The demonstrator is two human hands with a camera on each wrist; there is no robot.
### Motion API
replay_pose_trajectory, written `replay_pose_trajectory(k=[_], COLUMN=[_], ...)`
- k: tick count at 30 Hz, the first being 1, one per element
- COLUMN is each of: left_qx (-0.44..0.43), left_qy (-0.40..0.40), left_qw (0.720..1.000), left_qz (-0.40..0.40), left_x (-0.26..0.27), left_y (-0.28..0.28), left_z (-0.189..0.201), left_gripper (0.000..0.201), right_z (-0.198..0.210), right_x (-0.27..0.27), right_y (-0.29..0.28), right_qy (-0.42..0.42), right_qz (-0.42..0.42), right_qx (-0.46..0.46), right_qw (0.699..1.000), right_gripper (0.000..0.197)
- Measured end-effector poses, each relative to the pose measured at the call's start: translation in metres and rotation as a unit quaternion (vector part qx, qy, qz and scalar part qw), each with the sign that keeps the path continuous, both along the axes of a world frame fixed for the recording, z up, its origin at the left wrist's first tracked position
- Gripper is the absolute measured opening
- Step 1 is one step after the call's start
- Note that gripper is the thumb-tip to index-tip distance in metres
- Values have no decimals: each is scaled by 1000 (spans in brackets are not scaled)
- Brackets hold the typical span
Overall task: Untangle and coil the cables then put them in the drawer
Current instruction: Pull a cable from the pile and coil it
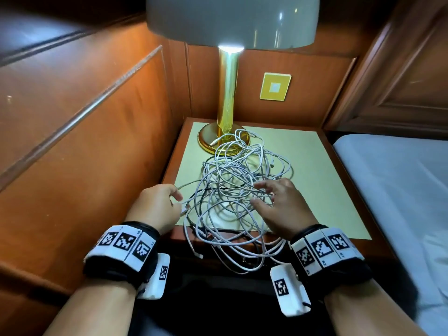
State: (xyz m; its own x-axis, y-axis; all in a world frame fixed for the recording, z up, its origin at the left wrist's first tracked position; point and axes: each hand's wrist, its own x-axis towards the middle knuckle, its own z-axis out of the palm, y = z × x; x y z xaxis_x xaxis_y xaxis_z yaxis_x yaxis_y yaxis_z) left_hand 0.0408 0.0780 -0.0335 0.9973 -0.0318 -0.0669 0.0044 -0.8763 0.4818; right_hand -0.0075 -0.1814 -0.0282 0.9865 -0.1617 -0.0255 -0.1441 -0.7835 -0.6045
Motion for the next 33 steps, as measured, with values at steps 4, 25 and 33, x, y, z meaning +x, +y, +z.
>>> replay_pose_trajectory(k=[4, 25, 33], left_qx=[-25, -70, -39], left_qy=[50, 27, -68], left_qw=[998, 954, 976], left_qz=[-17, -289, -204], left_x=[-2, -23, -12], left_y=[-7, -45, -44], left_z=[1, -1, -14], left_gripper=[13, 51, 41], right_z=[-5, 6, 10], right_x=[0, 3, 2], right_y=[0, -36, -79], right_qy=[12, -186, -219], right_qz=[12, -123, -225], right_qx=[1, 51, 210], right_qw=[1000, 974, 926], right_gripper=[37, 11, 11])
